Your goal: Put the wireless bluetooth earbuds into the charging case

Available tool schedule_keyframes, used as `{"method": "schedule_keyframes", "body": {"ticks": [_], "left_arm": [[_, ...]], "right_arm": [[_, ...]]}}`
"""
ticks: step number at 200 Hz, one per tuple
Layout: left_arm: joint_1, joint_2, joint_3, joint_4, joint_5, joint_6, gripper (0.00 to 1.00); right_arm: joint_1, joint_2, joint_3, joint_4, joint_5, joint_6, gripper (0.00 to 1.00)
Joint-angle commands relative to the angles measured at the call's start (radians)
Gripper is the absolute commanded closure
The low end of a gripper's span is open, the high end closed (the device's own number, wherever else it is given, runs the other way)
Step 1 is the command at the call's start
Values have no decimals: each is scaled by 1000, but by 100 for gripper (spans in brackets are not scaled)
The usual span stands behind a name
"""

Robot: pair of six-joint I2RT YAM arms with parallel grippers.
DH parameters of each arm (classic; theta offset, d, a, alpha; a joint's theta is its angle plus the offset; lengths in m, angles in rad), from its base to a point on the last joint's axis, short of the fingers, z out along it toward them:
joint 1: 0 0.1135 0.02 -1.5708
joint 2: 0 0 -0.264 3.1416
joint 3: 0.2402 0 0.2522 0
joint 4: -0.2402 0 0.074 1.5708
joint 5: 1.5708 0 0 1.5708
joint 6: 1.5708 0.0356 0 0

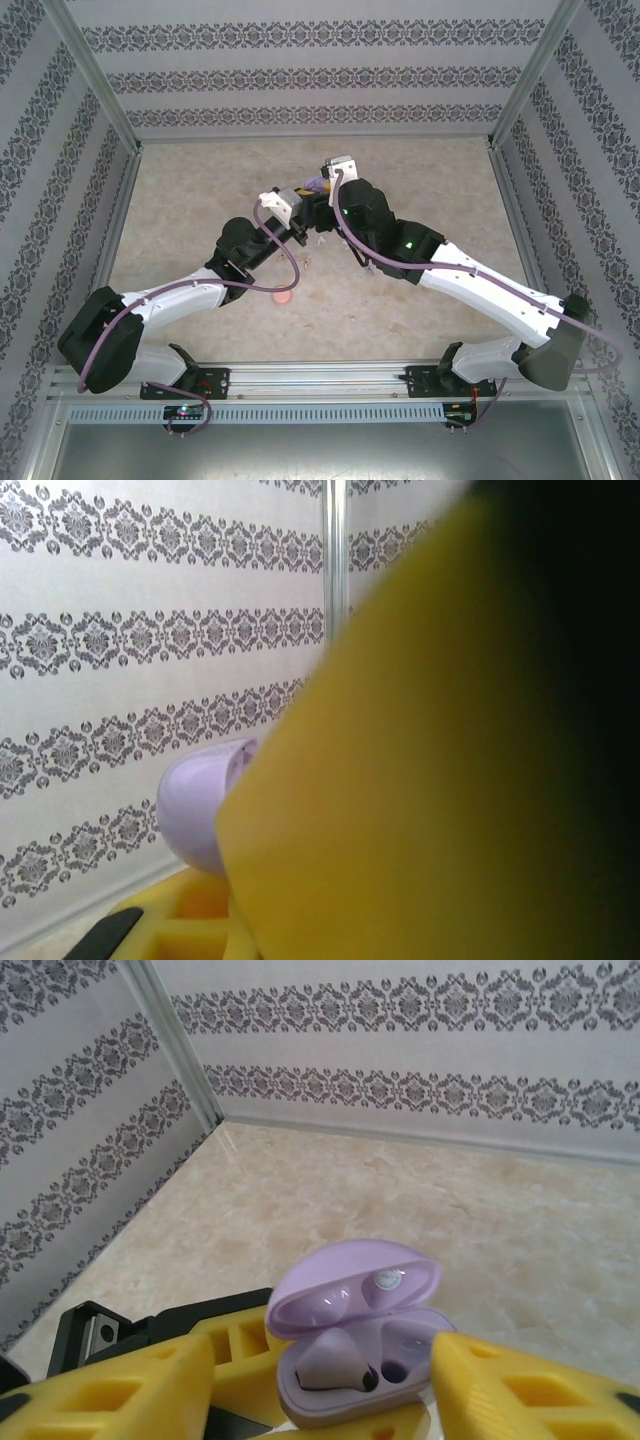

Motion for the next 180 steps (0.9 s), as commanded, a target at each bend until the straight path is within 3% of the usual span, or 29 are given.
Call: {"method": "schedule_keyframes", "body": {"ticks": [1, 82, 144, 161, 180], "left_arm": [[0, -5, -6, 87, 2, -7, 100], [0, 11, -2, 93, 11, -9, 100], [0, 11, -4, 93, 25, 0, 100], [0, 6, -7, 85, 40, 9, 100], [0, 0, -5, 72, 74, 26, 100]], "right_arm": [[1, 15, 55, -79, -29, 56, 36], [-92, -29, 78, -27, -167, 171, 26], [-145, -99, 57, -43, -215, 204, 25], [-158, -129, 30, -65, -232, 212, 30], [-175, -159, -4, -98, -239, 211, 47]]}}
